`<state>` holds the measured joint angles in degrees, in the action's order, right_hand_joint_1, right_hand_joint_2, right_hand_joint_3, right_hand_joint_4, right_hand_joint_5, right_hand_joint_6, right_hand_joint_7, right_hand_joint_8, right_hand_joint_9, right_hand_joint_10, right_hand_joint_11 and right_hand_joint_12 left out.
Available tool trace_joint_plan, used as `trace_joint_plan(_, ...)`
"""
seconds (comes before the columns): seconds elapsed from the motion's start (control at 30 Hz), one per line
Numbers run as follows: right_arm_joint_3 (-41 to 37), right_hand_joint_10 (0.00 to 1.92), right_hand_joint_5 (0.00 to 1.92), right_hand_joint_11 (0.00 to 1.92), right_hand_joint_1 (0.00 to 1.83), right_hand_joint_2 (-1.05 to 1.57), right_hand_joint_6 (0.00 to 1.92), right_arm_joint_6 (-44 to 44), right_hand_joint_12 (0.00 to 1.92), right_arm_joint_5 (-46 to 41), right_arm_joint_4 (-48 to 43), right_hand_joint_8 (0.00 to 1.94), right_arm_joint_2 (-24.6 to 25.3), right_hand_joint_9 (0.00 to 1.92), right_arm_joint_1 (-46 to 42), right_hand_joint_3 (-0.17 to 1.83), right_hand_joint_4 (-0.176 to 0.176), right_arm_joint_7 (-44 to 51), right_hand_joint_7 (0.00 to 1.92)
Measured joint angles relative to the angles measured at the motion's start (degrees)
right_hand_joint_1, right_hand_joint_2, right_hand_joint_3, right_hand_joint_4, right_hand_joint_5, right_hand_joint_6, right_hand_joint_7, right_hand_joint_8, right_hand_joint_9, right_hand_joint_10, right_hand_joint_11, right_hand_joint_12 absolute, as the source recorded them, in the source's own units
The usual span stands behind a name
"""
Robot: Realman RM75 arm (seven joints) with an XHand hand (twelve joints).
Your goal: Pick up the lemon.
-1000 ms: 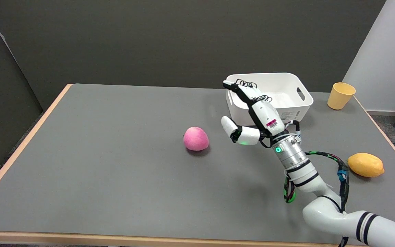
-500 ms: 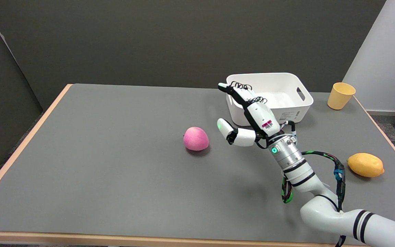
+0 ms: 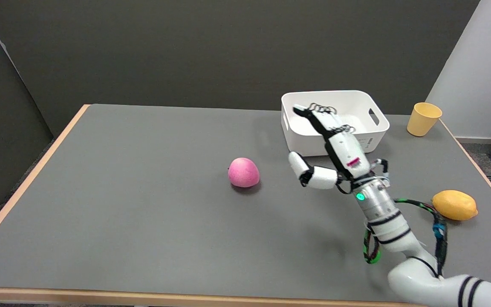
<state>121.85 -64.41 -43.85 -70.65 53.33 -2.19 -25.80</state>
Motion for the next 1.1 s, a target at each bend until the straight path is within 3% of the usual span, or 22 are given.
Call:
trace_joint_plan(0.6,-2.88,0.75,0.21,0.0,0.47,0.64,0.46,-21.33,1.08,-5.14,-2.24,0.41,-0.92,0.21,-15.17,0.97,0.016,8.76,0.31)
trace_joint_plan(1.1,-3.05,0.74,0.2,0.0,0.48,0.62,0.46,-34.63,1.08,-21.69,4.13,0.4,-0.21,0.2,-23.33,0.97,0.019,15.64,0.29)
